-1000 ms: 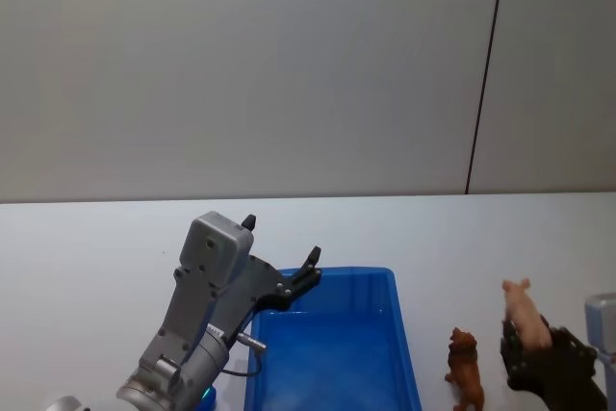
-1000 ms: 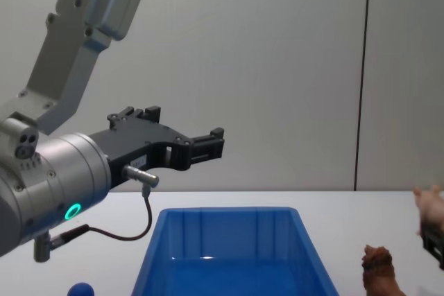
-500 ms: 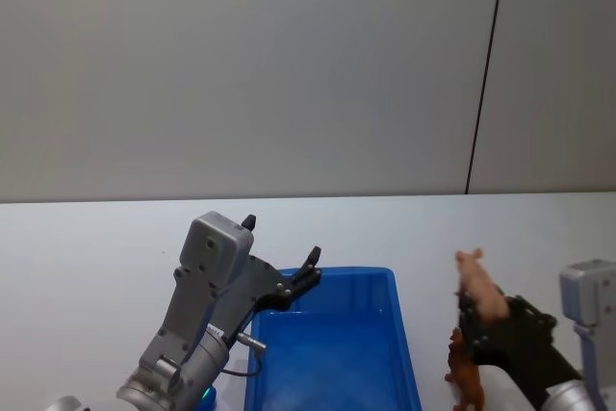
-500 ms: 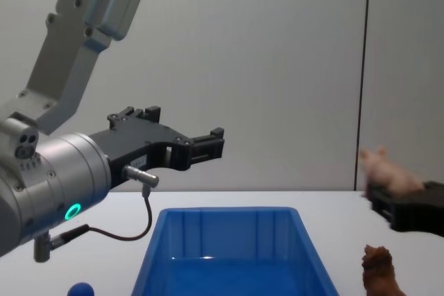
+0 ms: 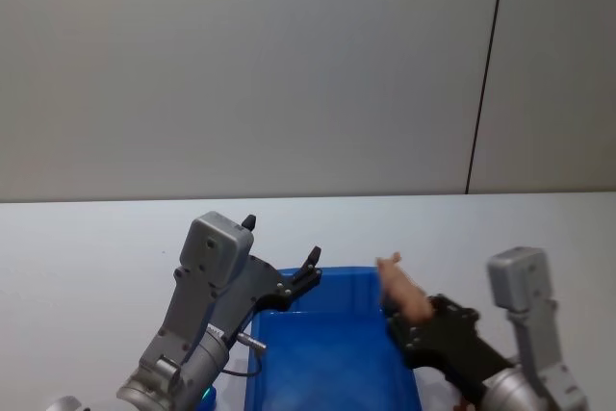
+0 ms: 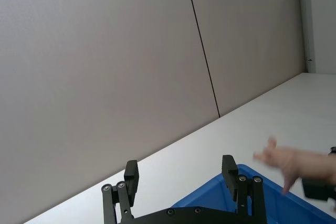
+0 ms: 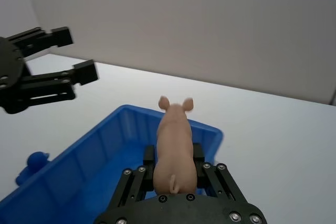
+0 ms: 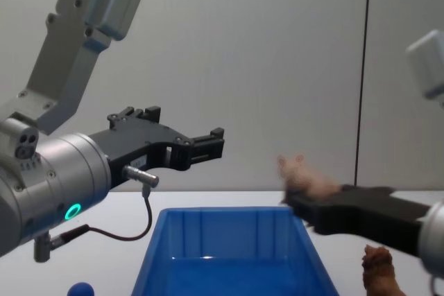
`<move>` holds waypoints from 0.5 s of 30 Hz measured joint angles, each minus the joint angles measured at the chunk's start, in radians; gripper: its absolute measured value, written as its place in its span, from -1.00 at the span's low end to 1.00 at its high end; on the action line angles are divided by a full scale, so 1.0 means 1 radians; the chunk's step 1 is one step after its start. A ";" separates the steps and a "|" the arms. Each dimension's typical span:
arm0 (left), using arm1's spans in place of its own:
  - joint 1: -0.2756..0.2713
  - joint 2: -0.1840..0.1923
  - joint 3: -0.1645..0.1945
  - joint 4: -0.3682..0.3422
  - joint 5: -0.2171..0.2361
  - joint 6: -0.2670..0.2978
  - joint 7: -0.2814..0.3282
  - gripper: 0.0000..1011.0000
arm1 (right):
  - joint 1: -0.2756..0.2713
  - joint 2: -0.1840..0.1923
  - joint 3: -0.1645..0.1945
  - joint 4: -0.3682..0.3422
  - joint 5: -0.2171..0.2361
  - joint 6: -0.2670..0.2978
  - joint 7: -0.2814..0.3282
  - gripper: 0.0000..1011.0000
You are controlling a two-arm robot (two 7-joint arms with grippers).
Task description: Pick up the two dolls from the table and place them into the box.
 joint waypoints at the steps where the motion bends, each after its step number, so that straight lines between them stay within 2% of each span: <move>1: 0.000 0.000 0.000 0.000 0.000 0.000 0.000 0.98 | 0.008 -0.006 -0.004 0.009 -0.002 0.003 0.012 -0.19; 7: 0.000 0.000 0.000 0.000 0.000 0.000 0.000 0.98 | 0.040 -0.030 -0.022 0.048 -0.015 0.020 0.064 0.13; 9: 0.000 0.000 0.000 0.000 0.000 0.000 0.000 0.98 | 0.047 -0.035 -0.026 0.056 -0.018 0.023 0.071 0.32; 13: 0.000 0.000 0.000 0.000 0.000 0.000 0.000 0.98 | 0.059 -0.045 -0.031 0.073 -0.025 0.030 0.075 0.55; 14: 0.000 0.000 0.000 0.000 0.000 0.000 0.000 0.98 | 0.059 -0.045 -0.031 0.073 -0.025 0.030 0.075 0.55; 15: 0.000 0.000 0.000 0.000 0.000 0.000 0.000 0.98 | 0.062 -0.047 -0.032 0.078 -0.027 0.031 0.072 0.66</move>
